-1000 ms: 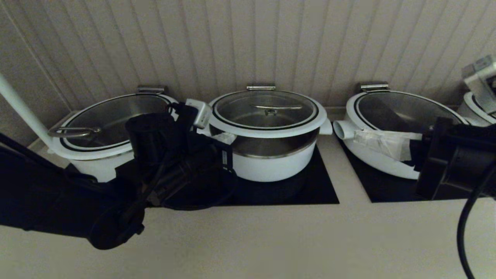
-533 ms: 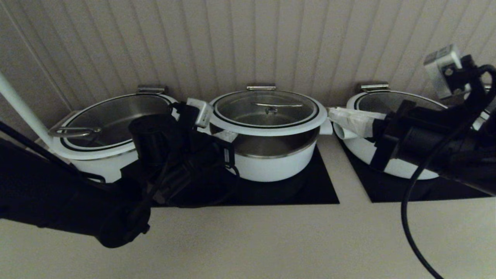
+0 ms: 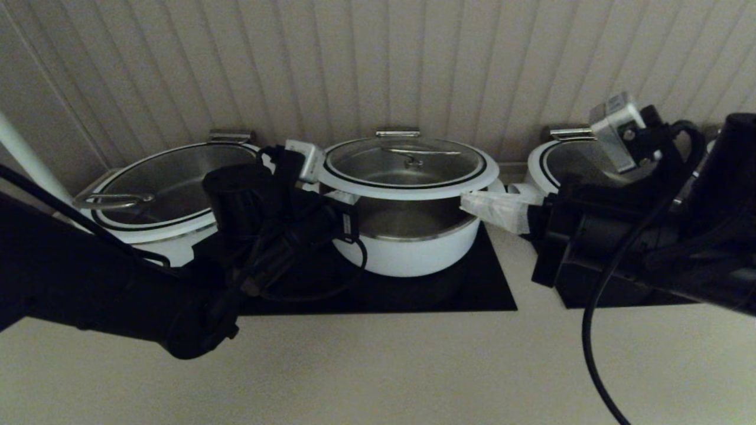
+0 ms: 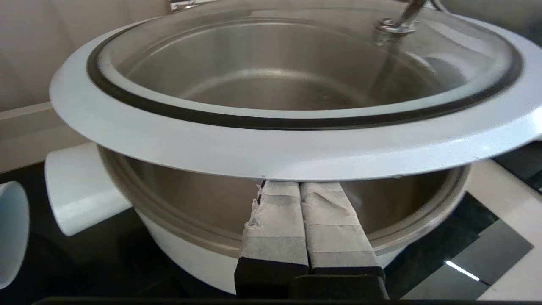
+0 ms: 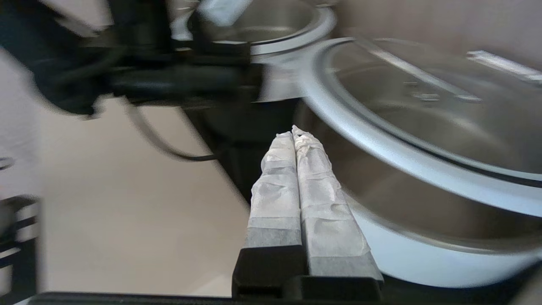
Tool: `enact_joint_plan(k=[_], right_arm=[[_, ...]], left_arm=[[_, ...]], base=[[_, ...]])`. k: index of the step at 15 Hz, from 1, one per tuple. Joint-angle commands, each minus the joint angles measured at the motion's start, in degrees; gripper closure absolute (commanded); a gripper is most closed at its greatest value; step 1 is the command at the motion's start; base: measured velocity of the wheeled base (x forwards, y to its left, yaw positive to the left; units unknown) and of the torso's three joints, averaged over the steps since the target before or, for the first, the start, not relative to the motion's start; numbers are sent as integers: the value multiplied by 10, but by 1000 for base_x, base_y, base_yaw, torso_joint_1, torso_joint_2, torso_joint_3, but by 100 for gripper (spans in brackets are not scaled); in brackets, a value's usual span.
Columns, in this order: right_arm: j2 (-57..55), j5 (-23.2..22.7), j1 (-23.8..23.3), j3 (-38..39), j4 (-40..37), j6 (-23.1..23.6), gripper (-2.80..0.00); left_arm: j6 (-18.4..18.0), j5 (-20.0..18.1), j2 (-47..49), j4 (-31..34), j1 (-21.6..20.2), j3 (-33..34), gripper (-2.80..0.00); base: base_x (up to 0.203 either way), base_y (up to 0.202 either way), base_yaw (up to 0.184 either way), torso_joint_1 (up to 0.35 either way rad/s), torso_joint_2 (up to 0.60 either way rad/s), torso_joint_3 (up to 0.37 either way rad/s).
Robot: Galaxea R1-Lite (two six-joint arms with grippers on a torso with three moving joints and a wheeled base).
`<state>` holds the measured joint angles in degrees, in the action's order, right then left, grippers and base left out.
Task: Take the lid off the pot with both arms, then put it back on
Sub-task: Hold the pot lid with the left arm
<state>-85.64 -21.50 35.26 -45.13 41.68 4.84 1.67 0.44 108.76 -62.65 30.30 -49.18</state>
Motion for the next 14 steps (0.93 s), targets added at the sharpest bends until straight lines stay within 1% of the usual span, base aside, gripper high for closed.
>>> enact_joint_plan(k=[1, 5, 10, 12, 14], right_arm=[[-3, -3, 18, 14, 2, 0, 0], [-1, -3, 30, 61, -1, -1, 0], [-5, 3, 28, 125, 11, -3, 0], [-20, 5, 17, 153, 58, -2, 0], [-49, 10, 1, 175, 137, -2, 0]], left_arm=[[0, 0, 1, -5, -6, 0, 0], [-1, 0, 4, -5, -16, 0, 0], [-2, 1, 6, -5, -16, 1, 0], [-2, 1, 6, -5, -16, 1, 0], [-2, 1, 5, -5, -20, 1, 0]], base=[[0, 0, 0, 0, 0, 0], [0, 0, 0, 0, 0, 0], [0, 0, 0, 0, 0, 0], [0, 0, 0, 0, 0, 0], [0, 0, 0, 0, 0, 0]])
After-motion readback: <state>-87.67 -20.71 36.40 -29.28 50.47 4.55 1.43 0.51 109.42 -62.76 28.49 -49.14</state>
